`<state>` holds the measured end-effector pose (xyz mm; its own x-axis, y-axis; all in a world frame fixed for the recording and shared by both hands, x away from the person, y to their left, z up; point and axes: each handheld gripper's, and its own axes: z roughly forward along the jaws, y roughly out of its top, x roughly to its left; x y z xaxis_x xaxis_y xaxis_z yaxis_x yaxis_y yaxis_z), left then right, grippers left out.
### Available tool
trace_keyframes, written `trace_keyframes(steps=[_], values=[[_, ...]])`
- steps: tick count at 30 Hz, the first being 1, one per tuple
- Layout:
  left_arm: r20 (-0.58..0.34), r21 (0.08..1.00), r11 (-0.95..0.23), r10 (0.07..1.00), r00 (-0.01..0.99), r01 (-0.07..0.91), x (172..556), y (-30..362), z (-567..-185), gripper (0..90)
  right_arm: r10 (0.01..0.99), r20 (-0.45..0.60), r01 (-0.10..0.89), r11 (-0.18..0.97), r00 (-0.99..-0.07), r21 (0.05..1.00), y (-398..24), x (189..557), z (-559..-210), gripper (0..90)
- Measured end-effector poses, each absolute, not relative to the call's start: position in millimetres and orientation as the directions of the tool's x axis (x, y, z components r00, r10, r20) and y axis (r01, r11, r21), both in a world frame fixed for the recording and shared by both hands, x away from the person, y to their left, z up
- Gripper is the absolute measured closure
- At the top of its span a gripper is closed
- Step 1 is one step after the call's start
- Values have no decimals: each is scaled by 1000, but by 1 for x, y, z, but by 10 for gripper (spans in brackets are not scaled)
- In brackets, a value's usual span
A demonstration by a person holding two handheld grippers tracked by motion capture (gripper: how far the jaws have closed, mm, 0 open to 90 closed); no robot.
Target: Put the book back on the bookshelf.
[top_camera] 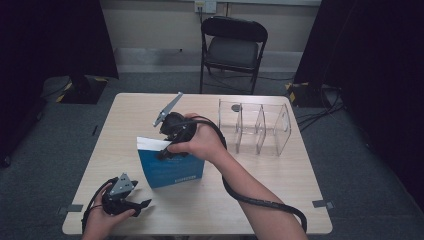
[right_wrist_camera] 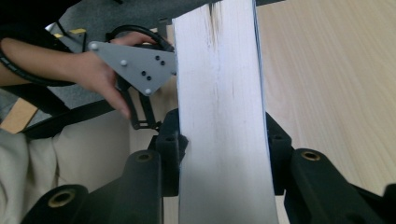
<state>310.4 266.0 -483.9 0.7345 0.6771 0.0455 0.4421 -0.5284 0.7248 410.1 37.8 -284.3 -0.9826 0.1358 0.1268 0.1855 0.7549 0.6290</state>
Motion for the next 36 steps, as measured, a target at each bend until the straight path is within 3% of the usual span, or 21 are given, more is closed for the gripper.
trace_keyframes(steps=[3, 13, 21, 36], values=[[43, 723, -528, 679, 733, 446, 311, 266, -484, 180, 126, 151, 194, 757, -980, 624, 38, 407, -284, 601], [42, 716, -534, 675, 736, 449, 310, 265, -487, 181, 88, 46, 97, 768, -995, 633, 39, 411, -282, 551], [41, 706, -542, 673, 738, 455, 311, 266, -488, 180, 74, 26, 74, 785, -997, 615, 37, 413, -283, 477], [31, 701, -540, 676, 736, 466, 312, 266, -491, 180, 81, 20, 78, 814, -997, 576, 23, 418, -281, 422]])
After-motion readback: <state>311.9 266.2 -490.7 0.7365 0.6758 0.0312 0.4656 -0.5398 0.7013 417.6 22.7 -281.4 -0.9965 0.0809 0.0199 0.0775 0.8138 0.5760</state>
